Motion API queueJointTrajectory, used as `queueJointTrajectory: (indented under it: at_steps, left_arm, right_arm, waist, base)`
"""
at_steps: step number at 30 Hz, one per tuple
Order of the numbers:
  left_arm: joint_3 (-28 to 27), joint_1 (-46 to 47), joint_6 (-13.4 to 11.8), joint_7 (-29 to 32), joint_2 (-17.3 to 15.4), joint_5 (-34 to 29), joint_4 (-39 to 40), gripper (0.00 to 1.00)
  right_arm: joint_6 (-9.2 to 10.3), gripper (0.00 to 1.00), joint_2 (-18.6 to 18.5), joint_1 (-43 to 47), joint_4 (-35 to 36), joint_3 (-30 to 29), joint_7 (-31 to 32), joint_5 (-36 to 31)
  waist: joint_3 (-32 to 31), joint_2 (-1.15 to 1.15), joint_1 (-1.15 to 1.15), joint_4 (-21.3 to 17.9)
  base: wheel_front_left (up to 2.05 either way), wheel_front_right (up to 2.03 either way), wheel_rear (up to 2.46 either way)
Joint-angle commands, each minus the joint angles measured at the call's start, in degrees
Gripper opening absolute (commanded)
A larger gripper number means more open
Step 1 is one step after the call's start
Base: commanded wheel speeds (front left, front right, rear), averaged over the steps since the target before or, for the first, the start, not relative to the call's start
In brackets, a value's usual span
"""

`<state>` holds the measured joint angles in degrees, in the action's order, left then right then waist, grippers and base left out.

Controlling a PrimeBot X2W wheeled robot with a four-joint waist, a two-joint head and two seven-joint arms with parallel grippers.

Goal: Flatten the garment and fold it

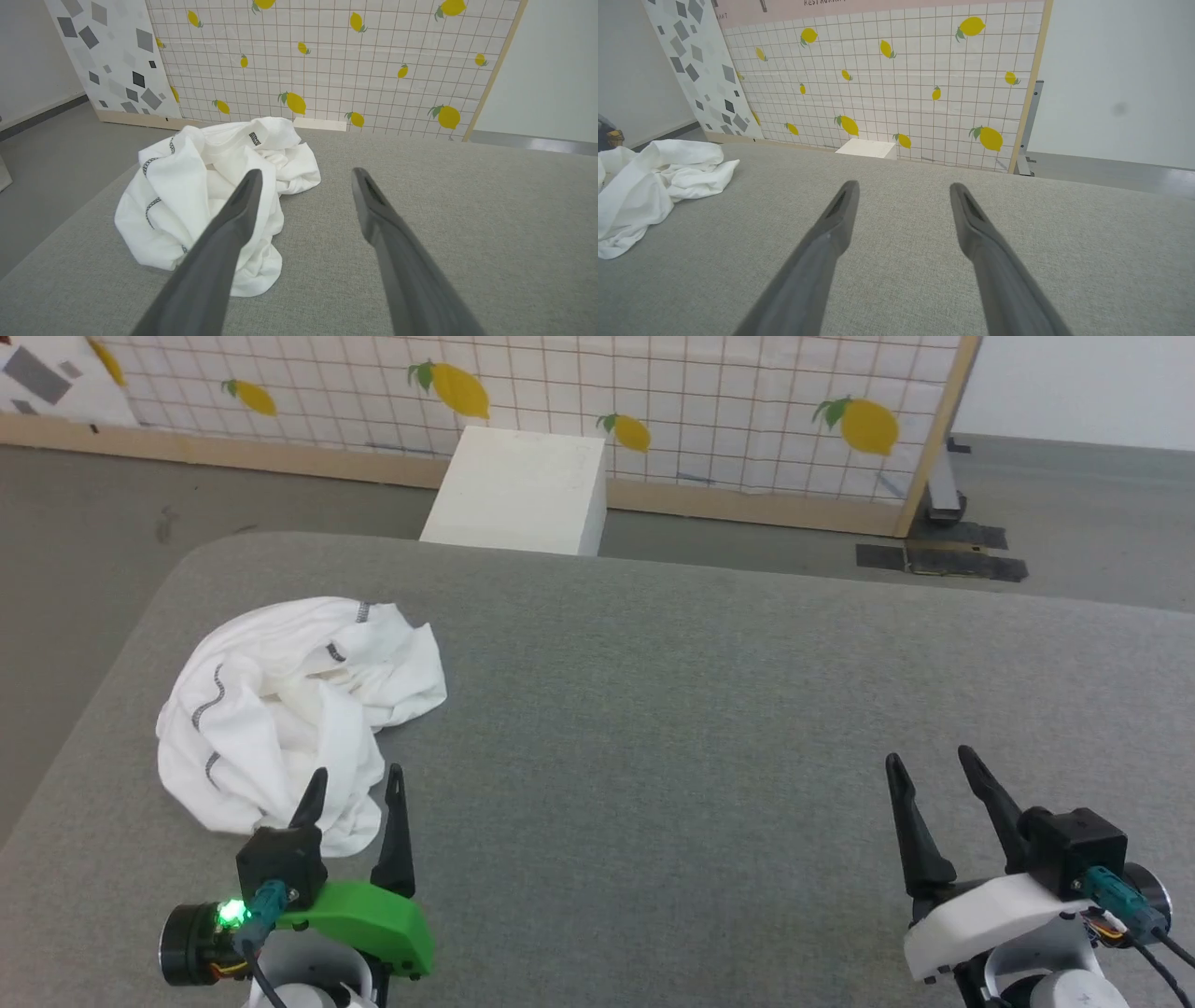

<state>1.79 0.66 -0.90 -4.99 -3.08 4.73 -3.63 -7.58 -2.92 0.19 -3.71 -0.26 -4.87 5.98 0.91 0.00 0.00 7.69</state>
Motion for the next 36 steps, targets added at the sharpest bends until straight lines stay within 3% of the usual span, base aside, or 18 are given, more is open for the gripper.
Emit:
queueJointTrajectory:
  at_steps: [1, 36]
  left_arm:
    - [0.13, 0.36, -0.49, -0.57, 0.08, 0.51, -0.36, 1.00]
    - [0.96, 0.11, -2.70, -4.71, 0.13, 3.02, -3.34, 1.00]
  right_arm:
    - [0.02, 1.00, 0.01, 0.60, -0.46, 0.07, -0.63, 0.76]
    - [0.05, 1.00, 0.03, 0.99, -4.69, 1.40, -4.80, 3.18]
  waist:
    - [0.24, 0.00, 0.00, 0.97]
    - [0.75, 0.00, 0.00, 9.80]
  base:
    - [0.00, 0.00, 0.00]
    - [0.00, 0.00, 0.00]
